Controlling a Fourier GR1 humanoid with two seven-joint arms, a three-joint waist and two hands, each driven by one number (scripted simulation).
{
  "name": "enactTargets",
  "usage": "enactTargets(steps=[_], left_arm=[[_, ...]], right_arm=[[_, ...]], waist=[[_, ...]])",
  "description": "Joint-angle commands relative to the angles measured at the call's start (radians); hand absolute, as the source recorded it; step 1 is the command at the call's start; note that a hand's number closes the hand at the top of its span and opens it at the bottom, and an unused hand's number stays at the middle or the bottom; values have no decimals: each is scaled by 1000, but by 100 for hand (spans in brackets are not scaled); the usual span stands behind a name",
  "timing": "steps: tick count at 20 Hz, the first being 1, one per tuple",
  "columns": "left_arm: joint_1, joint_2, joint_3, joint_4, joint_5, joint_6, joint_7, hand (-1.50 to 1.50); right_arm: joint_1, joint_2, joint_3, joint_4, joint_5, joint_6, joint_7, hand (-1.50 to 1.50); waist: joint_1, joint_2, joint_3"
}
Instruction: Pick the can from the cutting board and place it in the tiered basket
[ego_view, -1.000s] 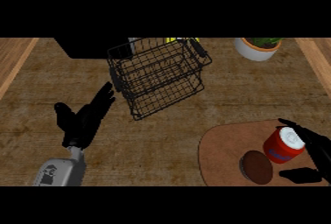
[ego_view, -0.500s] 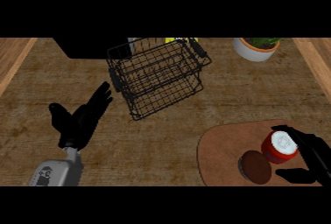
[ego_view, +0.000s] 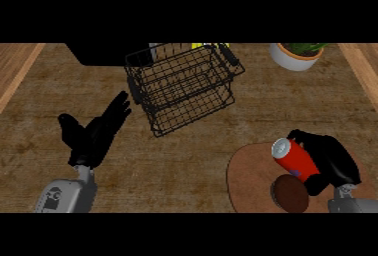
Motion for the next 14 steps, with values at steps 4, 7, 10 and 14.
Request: enactTargets(steps=[4,7,10,14], left_arm=[[4,8,30,-6,10,11,22,0],[85,26,21,-62,23,-30,-12,0],[43,-14,-1,-3,-23,18,-17,0],[35,23,35,16,-6,-11,-30,0]], right_arm=[[10,109,-43,-228,-179,201,123,150],[9,164,-65,-420,-267,311,234,150],[-28,171,-90,-606,-324,361,298,150],[-126,190,-125,-788,-415,461,443,150]], waist=[[-21,7,26],[-19,2,26],[-30,3,26],[-23,6,26]])
